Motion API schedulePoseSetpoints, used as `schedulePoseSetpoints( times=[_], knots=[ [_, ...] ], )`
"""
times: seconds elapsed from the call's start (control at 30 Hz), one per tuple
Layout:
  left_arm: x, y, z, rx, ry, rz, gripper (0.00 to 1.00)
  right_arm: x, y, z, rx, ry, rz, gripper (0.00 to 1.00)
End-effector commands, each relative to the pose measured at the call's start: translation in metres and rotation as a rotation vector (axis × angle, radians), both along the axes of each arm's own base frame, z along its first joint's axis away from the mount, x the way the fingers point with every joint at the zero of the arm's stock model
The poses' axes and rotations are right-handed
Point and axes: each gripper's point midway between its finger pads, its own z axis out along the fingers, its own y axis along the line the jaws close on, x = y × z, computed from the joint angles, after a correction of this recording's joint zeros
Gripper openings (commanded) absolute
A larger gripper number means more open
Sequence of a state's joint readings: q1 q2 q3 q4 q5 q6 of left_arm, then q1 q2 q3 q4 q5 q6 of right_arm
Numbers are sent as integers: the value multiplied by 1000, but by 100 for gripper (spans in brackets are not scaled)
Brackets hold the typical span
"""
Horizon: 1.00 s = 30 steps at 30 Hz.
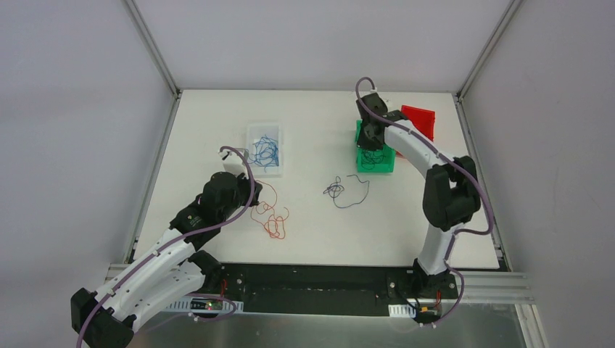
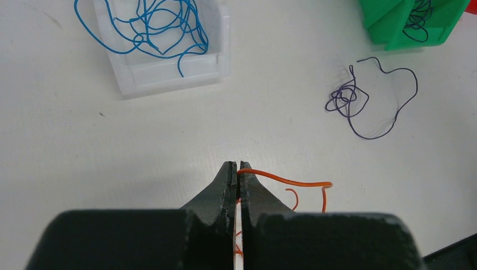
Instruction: Untangle the cables
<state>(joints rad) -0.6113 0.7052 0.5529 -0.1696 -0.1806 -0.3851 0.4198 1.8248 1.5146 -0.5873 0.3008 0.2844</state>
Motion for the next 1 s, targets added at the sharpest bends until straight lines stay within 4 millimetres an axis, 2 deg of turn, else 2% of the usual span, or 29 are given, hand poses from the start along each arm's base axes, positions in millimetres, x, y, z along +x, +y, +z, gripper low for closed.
schedulePoseSetpoints(
  times=[0.0, 0.13, 0.27, 0.4, 0.47, 0.5, 0.57, 0.67, 0.7, 0.73, 0.77, 0.83, 0.87, 0.9, 0.93, 0.97],
  knots=[
    [4, -8, 21, -56, -38, -19, 0, 6, 1, -18, 71, 87, -29, 0],
    [2, -9, 17, -52, -30, -28, 0, 28, -19, -20, 101, 80, -109, 0],
    [3, -12, 16, -48, -20, -37, 0, 51, -40, -9, 8, 45, -161, 0],
    [4, -10, 11, -31, 3, -24, 0, 65, -38, -14, -19, 53, -153, 0],
    [4, -4, 3, -6, 43, 8, 0, 61, -36, -20, -15, 82, -142, 1],
    [3, 0, -1, 8, 71, 32, 0, 59, -37, -21, -14, 86, -150, 9],
    [1, 6, -7, 34, 129, 73, 2, 53, -37, -18, 6, 68, -153, 35],
    [-5, 6, -13, 60, 201, 72, 10, 43, -32, 3, 73, 0, -135, 52],
    [-8, 7, -16, 72, 226, 73, 15, 39, -30, 18, 101, -34, -125, 55],
    [-10, 8, -17, 79, 245, 74, 25, 35, -29, 29, 118, -60, -118, 58],
    [-12, 9, -18, 84, 264, 79, 37, 28, -28, 38, 129, -81, -112, 59],
    [-17, 10, -22, 94, 309, 84, 70, 16, -23, 55, 131, -145, -87, 67],
    [-20, 10, -23, 97, 331, 82, 75, 7, -19, 59, 131, -162, -69, 72],
    [-23, 9, -25, 100, 356, 77, 90, -2, -14, 65, 136, -189, -52, 77],
    [-26, 7, -28, 105, 386, 70, 98, -9, -8, 68, 149, -216, -32, 80],
    [-29, 5, -31, 109, 415, 64, 99, -18, -1, 68, 161, -231, -10, 82]
  ],
)
